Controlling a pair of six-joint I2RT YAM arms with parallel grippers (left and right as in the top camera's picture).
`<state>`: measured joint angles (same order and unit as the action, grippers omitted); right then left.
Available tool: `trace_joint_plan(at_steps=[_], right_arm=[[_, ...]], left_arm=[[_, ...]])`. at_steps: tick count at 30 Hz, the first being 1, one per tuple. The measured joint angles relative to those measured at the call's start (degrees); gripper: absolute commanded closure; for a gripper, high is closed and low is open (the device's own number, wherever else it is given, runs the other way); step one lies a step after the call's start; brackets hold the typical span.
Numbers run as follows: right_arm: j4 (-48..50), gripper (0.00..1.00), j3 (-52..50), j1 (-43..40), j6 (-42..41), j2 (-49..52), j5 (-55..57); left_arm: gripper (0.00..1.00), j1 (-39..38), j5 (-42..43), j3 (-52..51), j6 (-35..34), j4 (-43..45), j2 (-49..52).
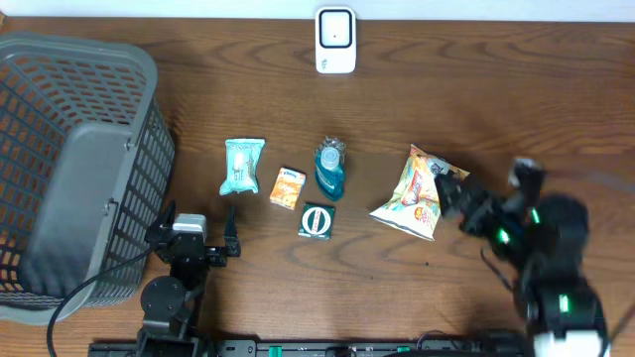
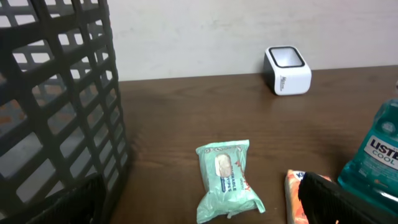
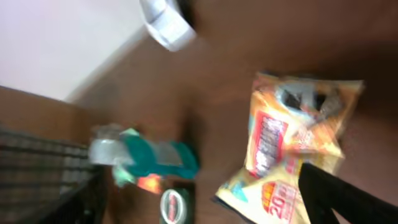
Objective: Scan the item barcode
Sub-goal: 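Reach the right gripper to the snack bag and grasp it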
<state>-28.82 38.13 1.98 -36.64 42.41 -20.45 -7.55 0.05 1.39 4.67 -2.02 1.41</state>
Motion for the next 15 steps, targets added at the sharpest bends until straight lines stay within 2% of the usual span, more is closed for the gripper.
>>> trace_joint_plan(at_steps=[1, 4, 5, 7, 12, 15], right_arm=[[-1.20, 0.01, 2.51, 1.29, 0.13, 4.50, 1.70], [-10.38, 0.01, 12.00, 7.10, 0.70, 20.98, 8.92], [-10.51, 0.01, 12.76, 7.78, 0.72, 22.67, 9.64], [-15.98, 0.01, 19.26, 12.48, 0.24, 33.27, 15.15], [-18.82, 0.03, 28.74, 19.10, -1.18, 48.63, 23.21], [-21.22, 0.10, 31.34, 21.05, -4.33, 54.64, 28.57]], left_arm=[[0.02, 0.00, 0.02, 0.00, 0.00, -0.02, 0.00], [0.02, 0.00, 0.04, 0.02, 0.00, -0.04, 0.11], [0.02, 0.00, 0.02, 0.02, 0.00, -0.07, 0.09], [0.02, 0.00, 0.00, 0.04, 0.00, -0.09, 0.13], [0.02, 0.00, 0.00, 0.04, 0.00, -0.11, 0.15], [0.02, 0.00, 0.02, 0.04, 0.00, -0.11, 0.15]])
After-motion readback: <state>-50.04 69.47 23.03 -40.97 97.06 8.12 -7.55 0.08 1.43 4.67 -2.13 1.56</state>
